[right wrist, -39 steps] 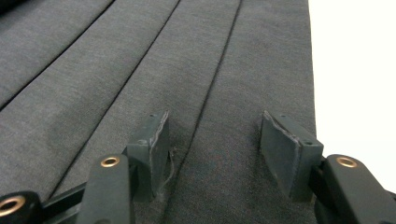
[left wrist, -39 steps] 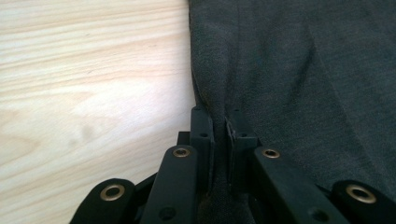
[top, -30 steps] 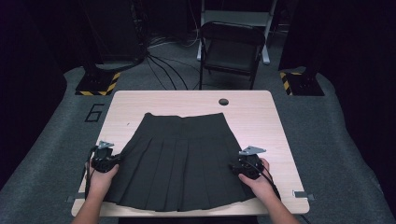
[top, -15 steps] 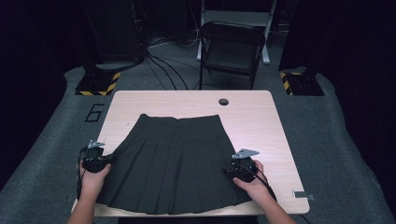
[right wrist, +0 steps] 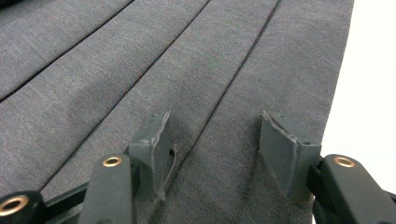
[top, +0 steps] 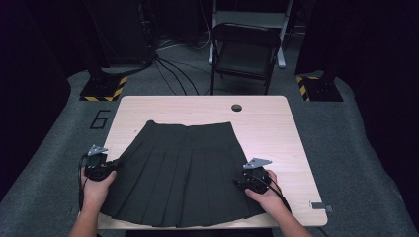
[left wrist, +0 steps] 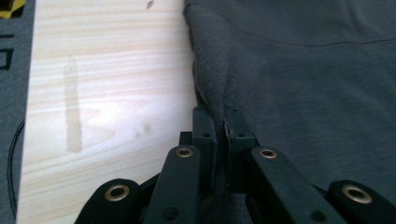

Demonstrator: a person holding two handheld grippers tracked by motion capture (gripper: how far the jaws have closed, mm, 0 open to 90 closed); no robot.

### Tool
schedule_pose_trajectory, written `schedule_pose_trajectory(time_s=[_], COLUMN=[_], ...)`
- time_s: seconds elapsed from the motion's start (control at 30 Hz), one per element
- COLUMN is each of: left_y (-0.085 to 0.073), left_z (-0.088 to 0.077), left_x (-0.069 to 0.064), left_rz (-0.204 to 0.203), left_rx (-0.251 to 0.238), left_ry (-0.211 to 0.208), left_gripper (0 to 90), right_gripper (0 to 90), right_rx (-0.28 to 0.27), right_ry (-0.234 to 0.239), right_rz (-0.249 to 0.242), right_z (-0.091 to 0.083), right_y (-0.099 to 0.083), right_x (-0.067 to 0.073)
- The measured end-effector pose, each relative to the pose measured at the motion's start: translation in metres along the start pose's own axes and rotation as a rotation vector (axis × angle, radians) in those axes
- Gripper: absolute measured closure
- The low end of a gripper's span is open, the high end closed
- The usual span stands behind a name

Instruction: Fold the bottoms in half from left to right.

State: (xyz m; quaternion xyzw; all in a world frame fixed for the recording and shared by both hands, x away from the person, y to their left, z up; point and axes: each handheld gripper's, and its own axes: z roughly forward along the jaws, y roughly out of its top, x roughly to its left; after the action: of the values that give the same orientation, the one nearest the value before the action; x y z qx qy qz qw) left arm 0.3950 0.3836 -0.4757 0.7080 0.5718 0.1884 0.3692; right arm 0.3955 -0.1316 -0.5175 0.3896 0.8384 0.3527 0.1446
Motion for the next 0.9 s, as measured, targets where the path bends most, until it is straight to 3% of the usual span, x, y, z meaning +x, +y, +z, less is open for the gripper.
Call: schedule_pose_trajectory(time_s=[0.37, 0.57, 0.73, 0.87, 0.9], left_y=[0.008, 0.012, 0.017, 0.021, 0.021], left_z=[-0.002, 0.000, 0.005, 0.011, 0.013], left_x=[-0.022, -0.037, -0.053, -0.069, -0.074], left_rz=[0.072, 0.116, 0.153, 0.188, 0.192], left_rx=[-0.020, -0.002, 0.003, 0.023, 0.009], left_ry=[-0.050, -0.085, -0.112, -0.157, -0.166], left_gripper=[85.4, 85.6, 85.7, 85.8, 85.8], right_gripper=[43.0, 42.9, 42.9, 42.9, 42.8], right_rx=[0.003, 0.002, 0.002, -0.003, -0.002], right_ry=[0.004, 0.003, 0.004, 0.002, 0.004], right_rz=[0.005, 0.005, 0.004, 0.014, 0.010], right_z=[0.000, 0.000, 0.000, 0.000, 0.000], right_y=[0.000, 0.000, 0.000, 0.000, 0.000], right_x=[0.000, 0.000, 0.000, 0.000, 0.000])
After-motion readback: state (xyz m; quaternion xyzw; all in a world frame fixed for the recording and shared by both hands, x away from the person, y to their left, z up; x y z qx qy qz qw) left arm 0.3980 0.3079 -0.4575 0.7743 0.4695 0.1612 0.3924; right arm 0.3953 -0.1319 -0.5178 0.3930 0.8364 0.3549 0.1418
